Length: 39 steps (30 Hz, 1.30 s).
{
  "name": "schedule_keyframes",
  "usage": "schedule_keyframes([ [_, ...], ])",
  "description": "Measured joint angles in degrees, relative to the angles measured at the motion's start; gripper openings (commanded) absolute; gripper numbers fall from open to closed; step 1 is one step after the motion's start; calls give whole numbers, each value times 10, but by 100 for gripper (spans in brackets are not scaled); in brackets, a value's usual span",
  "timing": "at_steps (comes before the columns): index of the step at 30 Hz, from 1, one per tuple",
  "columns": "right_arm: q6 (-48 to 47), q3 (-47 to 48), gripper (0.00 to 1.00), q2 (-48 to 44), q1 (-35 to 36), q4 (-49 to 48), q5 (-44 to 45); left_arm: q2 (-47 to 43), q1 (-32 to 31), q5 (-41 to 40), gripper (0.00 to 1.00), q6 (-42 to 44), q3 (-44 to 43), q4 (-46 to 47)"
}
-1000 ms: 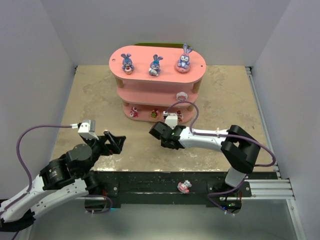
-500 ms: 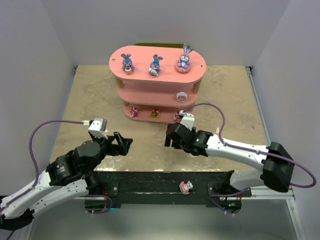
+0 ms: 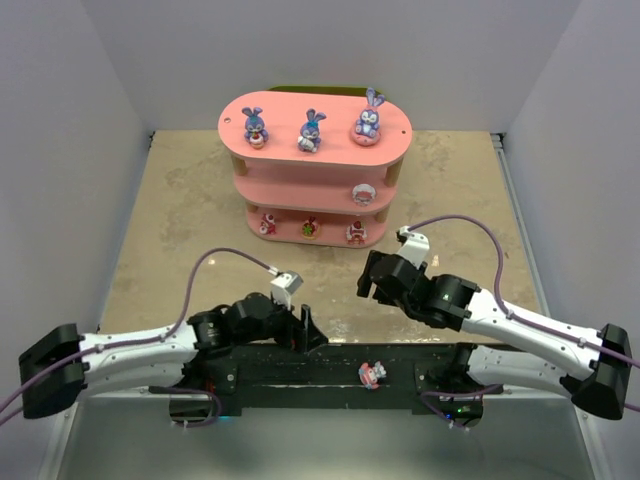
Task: Place and organize the plastic toys onto the shelf
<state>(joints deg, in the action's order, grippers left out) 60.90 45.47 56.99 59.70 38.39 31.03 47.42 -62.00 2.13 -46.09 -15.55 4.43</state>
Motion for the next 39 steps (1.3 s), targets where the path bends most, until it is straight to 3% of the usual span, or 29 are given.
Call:
schedule_keyframes([
  [5, 0, 2, 81, -23, 0, 28, 16, 120, -82, 12, 91, -45, -12, 115],
  [11, 0, 1, 81, -57, -1, 44, 27, 234, -131, 9, 84, -104, -49, 212],
  [28, -12, -43, 81, -118, -2, 44, 30, 437, -173, 22, 75, -236, -95, 338],
  [34, -23, -60, 81, -144, -2, 42, 33, 485, -187, 24, 62, -264, -119, 369],
  [39, -31, -66, 81, -160, -2, 43, 40, 501, -191, 22, 43, -272, -129, 367],
])
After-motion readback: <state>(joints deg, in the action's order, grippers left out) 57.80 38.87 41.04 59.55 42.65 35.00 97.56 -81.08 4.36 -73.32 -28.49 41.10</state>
